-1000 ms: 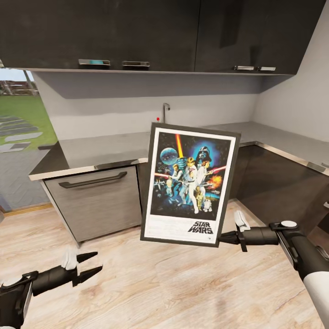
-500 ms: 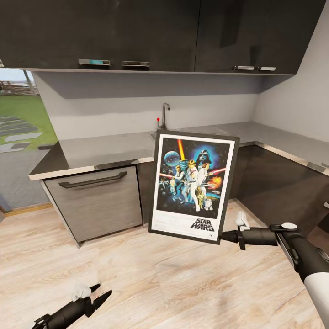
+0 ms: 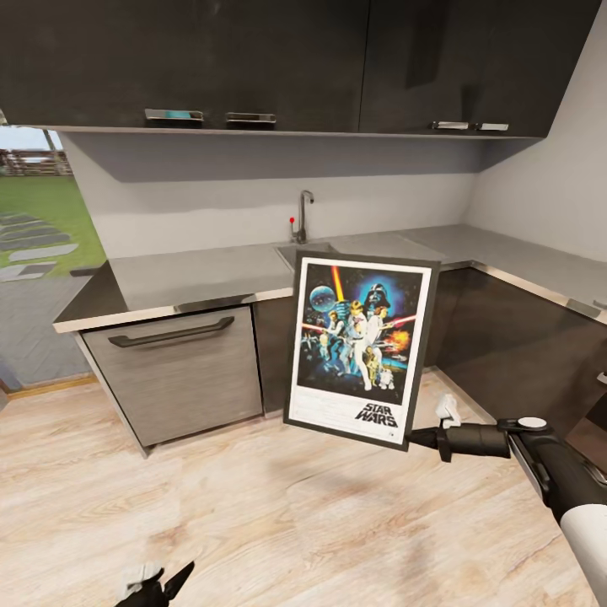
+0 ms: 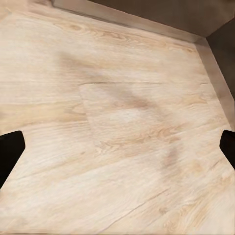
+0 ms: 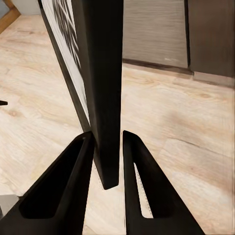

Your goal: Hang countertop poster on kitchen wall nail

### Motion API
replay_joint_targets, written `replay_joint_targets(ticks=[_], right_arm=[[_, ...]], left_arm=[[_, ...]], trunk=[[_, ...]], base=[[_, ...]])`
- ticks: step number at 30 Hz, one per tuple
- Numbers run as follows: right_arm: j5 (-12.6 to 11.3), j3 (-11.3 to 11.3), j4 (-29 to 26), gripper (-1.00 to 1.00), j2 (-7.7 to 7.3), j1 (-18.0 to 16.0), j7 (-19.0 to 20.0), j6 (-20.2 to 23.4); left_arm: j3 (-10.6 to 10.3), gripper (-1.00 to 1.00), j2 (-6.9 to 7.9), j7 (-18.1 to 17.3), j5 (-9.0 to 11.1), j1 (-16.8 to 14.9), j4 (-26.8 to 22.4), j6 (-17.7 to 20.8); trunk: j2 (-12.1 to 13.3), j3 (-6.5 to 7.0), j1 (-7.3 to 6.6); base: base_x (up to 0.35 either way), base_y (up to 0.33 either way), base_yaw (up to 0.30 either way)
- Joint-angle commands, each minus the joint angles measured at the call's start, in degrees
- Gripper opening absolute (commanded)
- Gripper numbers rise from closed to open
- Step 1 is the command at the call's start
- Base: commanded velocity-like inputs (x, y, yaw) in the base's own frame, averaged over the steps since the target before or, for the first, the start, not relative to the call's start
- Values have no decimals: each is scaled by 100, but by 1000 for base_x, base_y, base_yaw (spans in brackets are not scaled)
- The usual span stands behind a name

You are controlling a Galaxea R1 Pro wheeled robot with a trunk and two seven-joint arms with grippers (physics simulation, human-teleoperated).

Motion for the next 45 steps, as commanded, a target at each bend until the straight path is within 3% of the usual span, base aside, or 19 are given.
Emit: replay_joint_targets(ticks=[1,7,45], right_arm=[[30,-20,-7,-100,6,-3,0,72],[30,-24,-9,-100,9,-3,-132,78],[30,-25,-21,-100,3,-2,-146,79]], left_arm=[[48,100,1,2,-58,-5,6,-31],[46,100,-1,53,-47,-3,18,-31],[38,100,-19,303,-53,-3,28,-31]], trunk=[[-3,-5,0],[-3,-5,0],[1521,677,-835]], base=[[0,0,0],[0,0,0],[0,0,0]])
